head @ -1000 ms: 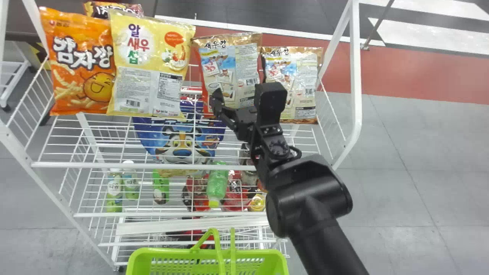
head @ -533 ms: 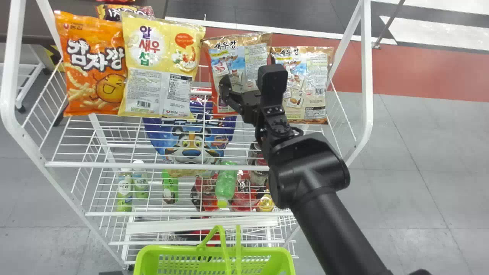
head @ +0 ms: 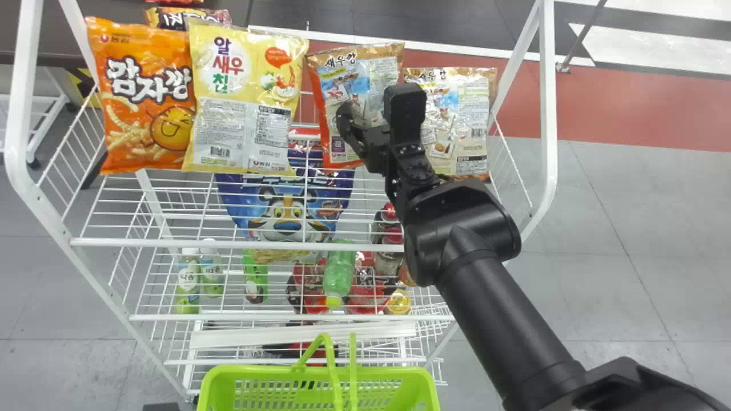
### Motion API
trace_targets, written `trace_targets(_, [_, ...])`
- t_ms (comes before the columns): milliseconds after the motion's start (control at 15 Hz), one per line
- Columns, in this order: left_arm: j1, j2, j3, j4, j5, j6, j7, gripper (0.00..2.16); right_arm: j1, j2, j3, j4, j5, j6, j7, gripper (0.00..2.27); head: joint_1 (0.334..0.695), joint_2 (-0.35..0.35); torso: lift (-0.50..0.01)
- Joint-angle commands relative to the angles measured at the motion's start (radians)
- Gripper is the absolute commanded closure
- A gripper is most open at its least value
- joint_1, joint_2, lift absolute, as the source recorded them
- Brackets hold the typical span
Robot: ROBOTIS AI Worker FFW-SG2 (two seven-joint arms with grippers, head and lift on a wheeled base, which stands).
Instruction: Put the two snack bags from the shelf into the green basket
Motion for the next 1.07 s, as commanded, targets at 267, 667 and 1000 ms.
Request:
trace_targets(267, [0.000,-0.006,0.005,0.002,0.006,-0.001,0.002,1.72,0.067,0.001,0.027,-0.086,0.006,-0.003,-0.005,2.25,0.695,-0.116,-0.011])
trace_targets(667, [0.008,-0.014,0.006,-0.006,0.006,-0.004,-0.002,1.72,0.158,0.001,0.009,-0.216,-0.002,-0.006,-0.014,2.25,0.695,-0.116,-0.011])
trace_targets(1000, [0.008,-0.014,0.003,-0.009,0.004,-0.007,-0.003,1.72,0.281,-0.023,0.009,-0.452,-0.023,0.083,-0.022,2.25,0.695,-0.120,-0.011])
